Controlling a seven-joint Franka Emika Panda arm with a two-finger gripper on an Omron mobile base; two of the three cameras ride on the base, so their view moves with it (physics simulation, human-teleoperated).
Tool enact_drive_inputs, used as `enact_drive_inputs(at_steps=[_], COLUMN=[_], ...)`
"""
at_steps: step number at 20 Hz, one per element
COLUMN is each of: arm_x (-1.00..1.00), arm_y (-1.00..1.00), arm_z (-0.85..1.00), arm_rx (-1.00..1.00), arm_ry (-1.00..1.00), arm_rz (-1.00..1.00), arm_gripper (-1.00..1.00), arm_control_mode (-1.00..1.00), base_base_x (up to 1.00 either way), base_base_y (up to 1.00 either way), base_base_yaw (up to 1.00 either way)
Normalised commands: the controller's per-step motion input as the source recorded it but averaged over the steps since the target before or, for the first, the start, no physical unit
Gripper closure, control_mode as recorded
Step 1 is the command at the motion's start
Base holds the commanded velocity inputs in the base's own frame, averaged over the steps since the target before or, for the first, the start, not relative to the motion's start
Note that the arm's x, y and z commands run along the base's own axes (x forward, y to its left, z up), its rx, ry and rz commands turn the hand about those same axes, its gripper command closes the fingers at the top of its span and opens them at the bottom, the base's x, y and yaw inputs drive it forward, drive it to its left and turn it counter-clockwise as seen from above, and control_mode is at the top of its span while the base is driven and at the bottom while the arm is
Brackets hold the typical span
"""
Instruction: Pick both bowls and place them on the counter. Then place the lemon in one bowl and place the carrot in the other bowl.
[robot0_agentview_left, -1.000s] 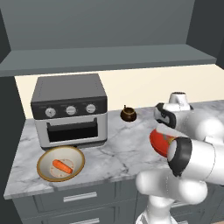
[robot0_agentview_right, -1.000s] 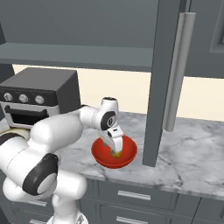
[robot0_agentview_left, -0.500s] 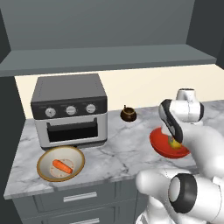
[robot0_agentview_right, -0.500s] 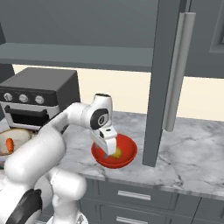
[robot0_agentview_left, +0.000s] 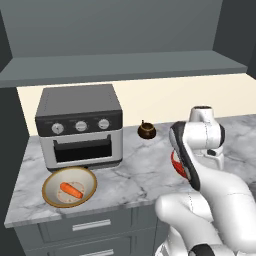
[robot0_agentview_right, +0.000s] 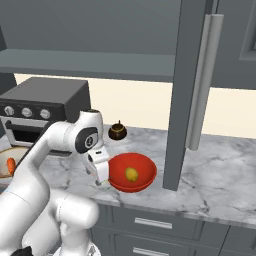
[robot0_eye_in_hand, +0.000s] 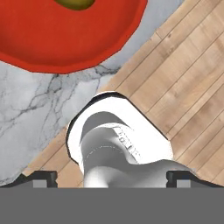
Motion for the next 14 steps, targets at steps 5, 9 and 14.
enact_drive_inputs(at_steps=[5,9,14], arm_x=[0.00,-0.16,-0.52], arm_y=[0.00,0.01,0.16], arm_z=[0.00,0.00,0.00], arm_rx=[0.00,0.00,-0.01], arm_ry=[0.00,-0.03,-0.13], arm_rz=[0.00,0.00,0.06], arm_gripper=[-1.00,-1.00,-1.00], arm_control_mode=[-1.00,-1.00,-1.00], base_base_x=[0.00,0.00,0.00], base_base_y=[0.00,0.00,0.00], base_base_yaw=[0.00,0.00,0.00])
